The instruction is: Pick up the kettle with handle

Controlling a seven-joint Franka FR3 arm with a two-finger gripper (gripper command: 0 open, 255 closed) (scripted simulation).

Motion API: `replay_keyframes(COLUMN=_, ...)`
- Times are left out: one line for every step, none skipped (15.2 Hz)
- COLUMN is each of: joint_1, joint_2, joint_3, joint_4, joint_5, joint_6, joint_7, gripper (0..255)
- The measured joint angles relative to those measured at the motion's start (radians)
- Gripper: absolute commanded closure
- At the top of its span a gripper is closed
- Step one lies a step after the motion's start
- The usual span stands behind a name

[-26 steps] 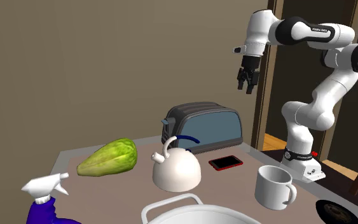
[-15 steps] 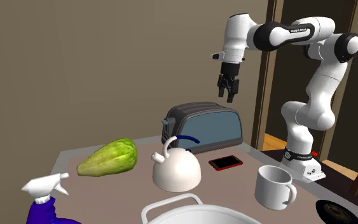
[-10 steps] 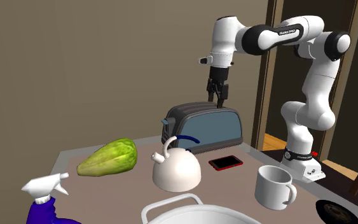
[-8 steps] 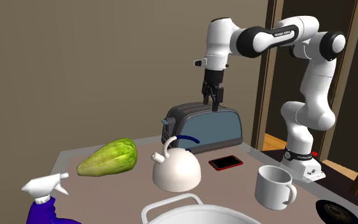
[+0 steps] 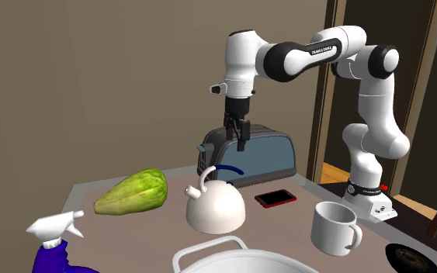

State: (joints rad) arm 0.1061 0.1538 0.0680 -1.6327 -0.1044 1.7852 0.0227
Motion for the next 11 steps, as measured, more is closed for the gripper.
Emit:
replay_keyframes(joint_1=0.005, joint_2=0.047, joint_3=0.003, joint_4=0.054, joint_5=-0.004, joint_6=-0.011, joint_7=-0.002, gripper=0)
replay_keyframes(joint_1=0.012, joint_2=0.092, joint_3=0.007, joint_4=0.099, joint_5=-0.009, joint_6=-0.016, joint_7=0.000, gripper=0)
replay_keyframes(joint_1=0.018, joint_2=0.132, joint_3=0.011, joint_4=0.150, joint_5=-0.013, joint_6=-0.032, joint_7=-0.003, gripper=0)
replay_keyframes(joint_1=0.025, joint_2=0.186, joint_3=0.013, joint_4=0.221, joint_5=-0.018, joint_6=-0.051, joint_7=-0.006, gripper=0)
replay_keyframes(joint_1=0.029, joint_2=0.208, joint_3=0.015, joint_4=0.245, joint_5=-0.020, joint_6=-0.057, joint_7=-0.006, gripper=0)
replay_keyframes(joint_1=0.031, joint_2=0.222, joint_3=0.016, joint_4=0.259, joint_5=-0.022, joint_6=-0.058, joint_7=-0.007, gripper=0)
replay_keyframes(joint_1=0.032, joint_2=0.230, joint_3=0.016, joint_4=0.257, joint_5=-0.023, joint_6=-0.049, joint_7=-0.005, gripper=0)
replay_keyframes(joint_1=0.033, joint_2=0.232, joint_3=0.016, joint_4=0.245, joint_5=-0.023, joint_6=-0.036, joint_7=-0.004, gripper=0)
replay_keyframes(joint_1=0.033, joint_2=0.238, joint_3=0.016, joint_4=0.240, joint_5=-0.024, joint_6=-0.025, joint_7=-0.003, gripper=0)
replay_keyframes(joint_1=0.032, joint_2=0.236, joint_3=0.016, joint_4=0.224, joint_5=-0.024, joint_6=-0.011, joint_7=-0.001, gripper=0)
replay_keyframes(joint_1=0.032, joint_2=0.240, joint_3=0.016, joint_4=0.217, joint_5=-0.025, joint_6=0.000, joint_7=-0.001, gripper=0)
